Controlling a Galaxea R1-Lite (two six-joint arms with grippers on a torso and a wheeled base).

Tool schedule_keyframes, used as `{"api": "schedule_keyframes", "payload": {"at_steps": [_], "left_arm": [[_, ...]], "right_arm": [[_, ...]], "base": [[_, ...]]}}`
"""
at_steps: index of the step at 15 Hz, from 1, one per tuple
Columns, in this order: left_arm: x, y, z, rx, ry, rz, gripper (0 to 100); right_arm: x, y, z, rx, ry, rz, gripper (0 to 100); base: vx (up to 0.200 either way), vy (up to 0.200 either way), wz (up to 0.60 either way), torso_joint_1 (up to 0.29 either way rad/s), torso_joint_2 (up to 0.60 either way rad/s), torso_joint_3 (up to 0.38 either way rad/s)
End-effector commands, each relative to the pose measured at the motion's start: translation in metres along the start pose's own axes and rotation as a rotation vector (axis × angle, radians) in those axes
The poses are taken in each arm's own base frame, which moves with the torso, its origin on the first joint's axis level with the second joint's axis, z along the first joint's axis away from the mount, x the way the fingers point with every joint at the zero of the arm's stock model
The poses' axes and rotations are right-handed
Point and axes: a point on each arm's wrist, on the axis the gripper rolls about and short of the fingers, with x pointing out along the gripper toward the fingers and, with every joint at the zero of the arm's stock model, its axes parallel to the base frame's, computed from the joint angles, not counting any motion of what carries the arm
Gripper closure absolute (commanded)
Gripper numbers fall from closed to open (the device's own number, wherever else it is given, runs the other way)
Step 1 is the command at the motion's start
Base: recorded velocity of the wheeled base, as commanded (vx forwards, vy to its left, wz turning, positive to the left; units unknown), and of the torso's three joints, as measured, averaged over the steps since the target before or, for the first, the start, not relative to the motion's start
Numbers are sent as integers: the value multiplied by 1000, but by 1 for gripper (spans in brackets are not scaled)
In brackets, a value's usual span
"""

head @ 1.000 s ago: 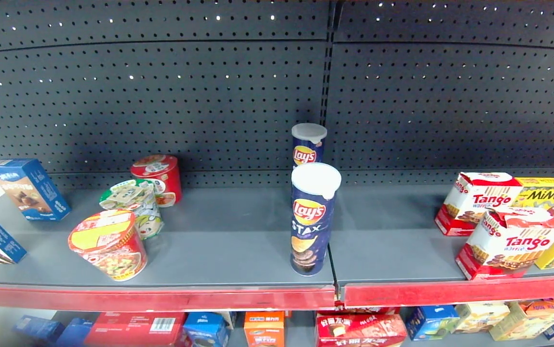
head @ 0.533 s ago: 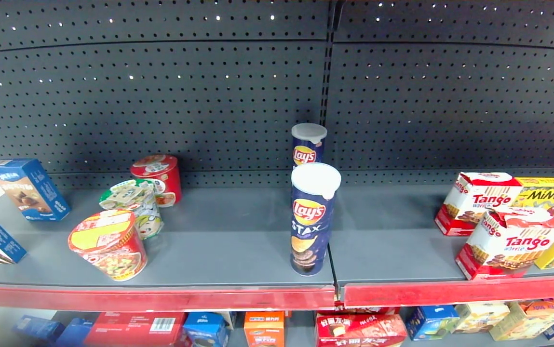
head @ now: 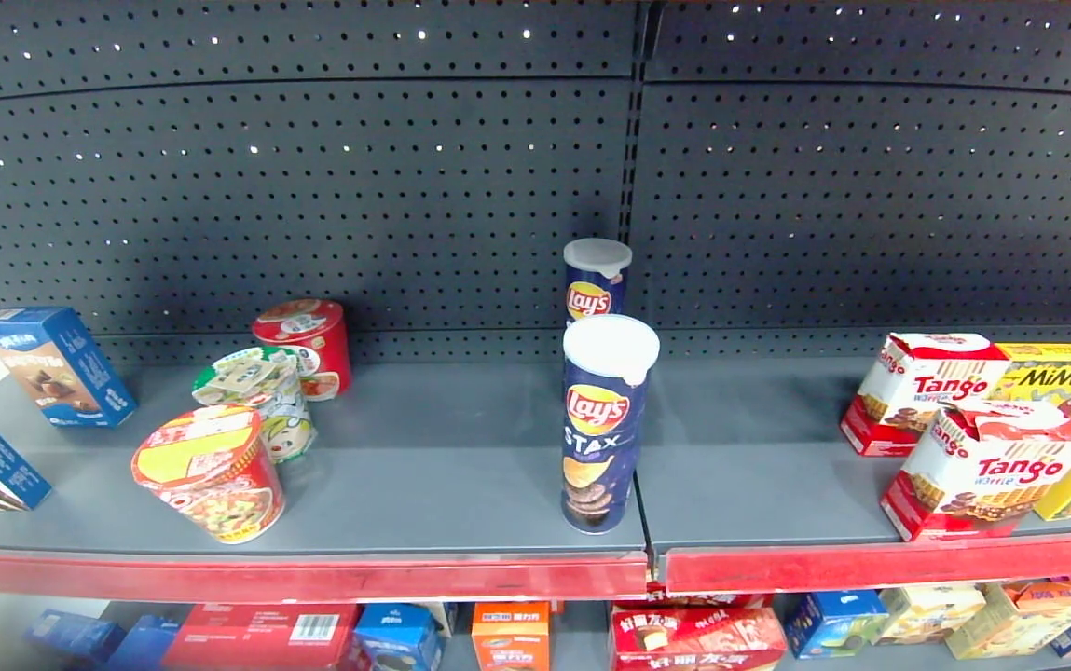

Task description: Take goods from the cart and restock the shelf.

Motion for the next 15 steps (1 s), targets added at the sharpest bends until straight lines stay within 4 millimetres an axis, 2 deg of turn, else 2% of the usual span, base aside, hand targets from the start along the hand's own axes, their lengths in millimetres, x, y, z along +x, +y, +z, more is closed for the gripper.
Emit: {"api": "schedule_keyframes", "payload": {"at_steps": [1, 6, 9, 11, 14, 15], "left_arm": [[0, 0, 0, 15, 1, -19, 0], [0, -1, 0, -54, 3, -31, 0], [0, -1, 0, -62, 3, -33, 0], [0, -1, 0, -64, 3, -31, 0], [0, -1, 0, -62, 3, -31, 0], [0, -1, 0, -64, 3, -31, 0]], "right_arm": [[2, 0, 1, -2, 7, 3, 0], [7, 1, 0, -1, 22, 13, 0], [-2, -1, -6, 45, 7, 14, 0], [-6, -1, -22, 50, 13, 14, 0], [-10, 1, -69, 53, 50, 13, 0], [-9, 1, -72, 63, 59, 16, 0]], "base": [[0, 0, 0, 0, 0, 0], [0, 0, 0, 0, 0, 0], [0, 0, 0, 0, 0, 0], [0, 0, 0, 0, 0, 0], [0, 0, 0, 0, 0, 0], [0, 0, 0, 0, 0, 0]]}}
